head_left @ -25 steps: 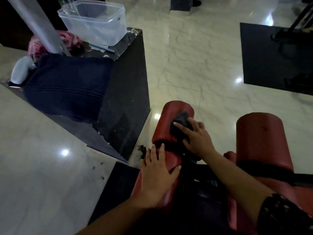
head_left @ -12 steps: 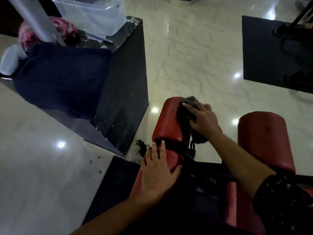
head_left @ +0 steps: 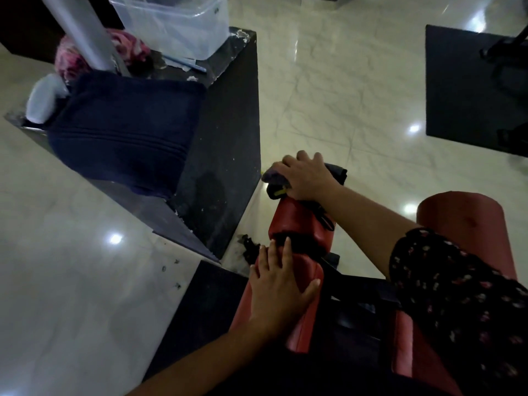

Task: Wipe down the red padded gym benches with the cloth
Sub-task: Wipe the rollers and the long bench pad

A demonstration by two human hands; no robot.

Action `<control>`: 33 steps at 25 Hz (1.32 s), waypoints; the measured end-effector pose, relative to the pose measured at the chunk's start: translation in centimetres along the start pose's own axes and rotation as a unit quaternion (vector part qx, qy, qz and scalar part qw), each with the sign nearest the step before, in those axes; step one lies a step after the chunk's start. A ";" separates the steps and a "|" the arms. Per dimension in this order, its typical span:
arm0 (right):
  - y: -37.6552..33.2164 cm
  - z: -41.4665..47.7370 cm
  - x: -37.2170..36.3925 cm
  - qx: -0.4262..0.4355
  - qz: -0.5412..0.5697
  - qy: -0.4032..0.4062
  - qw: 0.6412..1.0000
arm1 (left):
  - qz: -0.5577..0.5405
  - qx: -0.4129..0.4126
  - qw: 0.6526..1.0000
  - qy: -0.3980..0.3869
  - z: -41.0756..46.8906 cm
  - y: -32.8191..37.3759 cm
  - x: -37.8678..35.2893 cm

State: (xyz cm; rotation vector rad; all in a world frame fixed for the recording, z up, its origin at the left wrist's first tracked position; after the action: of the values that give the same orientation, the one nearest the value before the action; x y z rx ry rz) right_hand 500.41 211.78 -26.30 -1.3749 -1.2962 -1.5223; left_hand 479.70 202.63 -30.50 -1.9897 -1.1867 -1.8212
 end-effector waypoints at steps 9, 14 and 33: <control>3.5 -4.3 -0.8 -0.134 0.121 -0.007 0.983 | 0.076 -0.188 0.971 0.125 1.9 2.4 0.9; 6.4 -10.6 -4.1 -0.195 0.247 0.056 0.948 | 0.046 -0.156 0.986 0.028 5.8 2.9 1.2; 7.6 2.1 -0.1 -0.051 0.099 -0.116 0.987 | -0.040 -0.140 0.989 -0.010 6.9 1.9 -0.4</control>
State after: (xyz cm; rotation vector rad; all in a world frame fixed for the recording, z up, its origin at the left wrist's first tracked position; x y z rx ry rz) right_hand 508.18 211.84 -24.92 -1.7355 -1.1893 -1.3398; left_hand 486.12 205.49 -31.71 -2.1358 -1.0814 -2.1144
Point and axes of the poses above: each hand's wrist, its own z-axis towards the middle knuckle, its own x-axis out of the back of the hand, y = z × x, the point moved 7 cm from there along z, towards the middle knuckle, and after that the axes turned 5 degrees about y, right-handed, at the moved point
